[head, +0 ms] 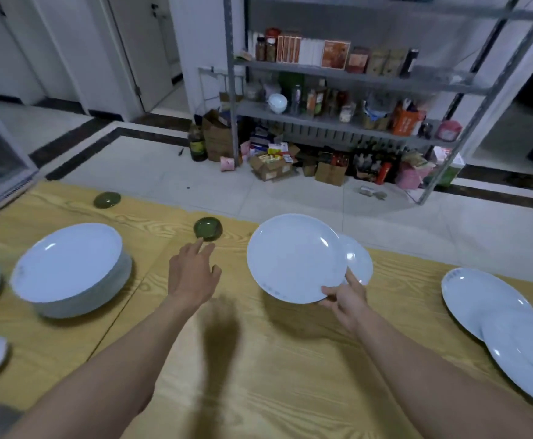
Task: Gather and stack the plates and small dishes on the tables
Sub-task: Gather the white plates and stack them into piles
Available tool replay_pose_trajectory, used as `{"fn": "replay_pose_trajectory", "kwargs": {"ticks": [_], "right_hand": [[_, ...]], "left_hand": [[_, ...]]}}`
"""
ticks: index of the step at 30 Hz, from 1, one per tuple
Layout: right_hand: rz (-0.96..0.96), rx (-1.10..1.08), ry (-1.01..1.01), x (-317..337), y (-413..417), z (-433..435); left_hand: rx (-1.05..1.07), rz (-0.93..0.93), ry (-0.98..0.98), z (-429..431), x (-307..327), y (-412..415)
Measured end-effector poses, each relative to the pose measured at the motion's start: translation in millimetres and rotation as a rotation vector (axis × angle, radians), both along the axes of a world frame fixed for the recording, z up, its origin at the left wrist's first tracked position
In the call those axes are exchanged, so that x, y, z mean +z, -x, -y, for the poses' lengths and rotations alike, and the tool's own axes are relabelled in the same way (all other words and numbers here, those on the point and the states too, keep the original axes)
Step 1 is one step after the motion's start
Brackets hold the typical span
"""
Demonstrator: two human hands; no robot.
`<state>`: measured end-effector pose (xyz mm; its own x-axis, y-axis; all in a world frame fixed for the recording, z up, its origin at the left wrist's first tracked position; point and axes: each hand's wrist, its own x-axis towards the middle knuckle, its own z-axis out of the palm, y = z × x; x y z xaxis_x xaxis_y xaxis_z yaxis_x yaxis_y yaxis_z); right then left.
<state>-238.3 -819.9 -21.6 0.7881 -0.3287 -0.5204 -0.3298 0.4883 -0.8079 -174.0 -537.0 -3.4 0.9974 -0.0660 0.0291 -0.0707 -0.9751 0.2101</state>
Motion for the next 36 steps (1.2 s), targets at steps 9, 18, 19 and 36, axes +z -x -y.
{"fn": "replay_pose_trajectory", "kwargs": {"ticks": [9,18,19,36], "right_hand": [[0.004,0.164,-0.035,17.1,-27.4,-225.2],[-0.032,0.388,0.001,22.7,-69.7,-389.6],[-0.039,0.410,-0.001,23.1,-74.8,-402.6],[-0.121,0.503,0.071,-0.1,-127.5,-466.6]], "left_hand": [[0.140,0.000,-0.063,-215.0,16.3,29.5],[0.328,-0.033,-0.056,-342.7,25.3,43.4],[0.340,-0.025,-0.058,-350.9,26.8,43.4],[0.400,-0.081,0.011,-400.6,5.5,16.9]]}}
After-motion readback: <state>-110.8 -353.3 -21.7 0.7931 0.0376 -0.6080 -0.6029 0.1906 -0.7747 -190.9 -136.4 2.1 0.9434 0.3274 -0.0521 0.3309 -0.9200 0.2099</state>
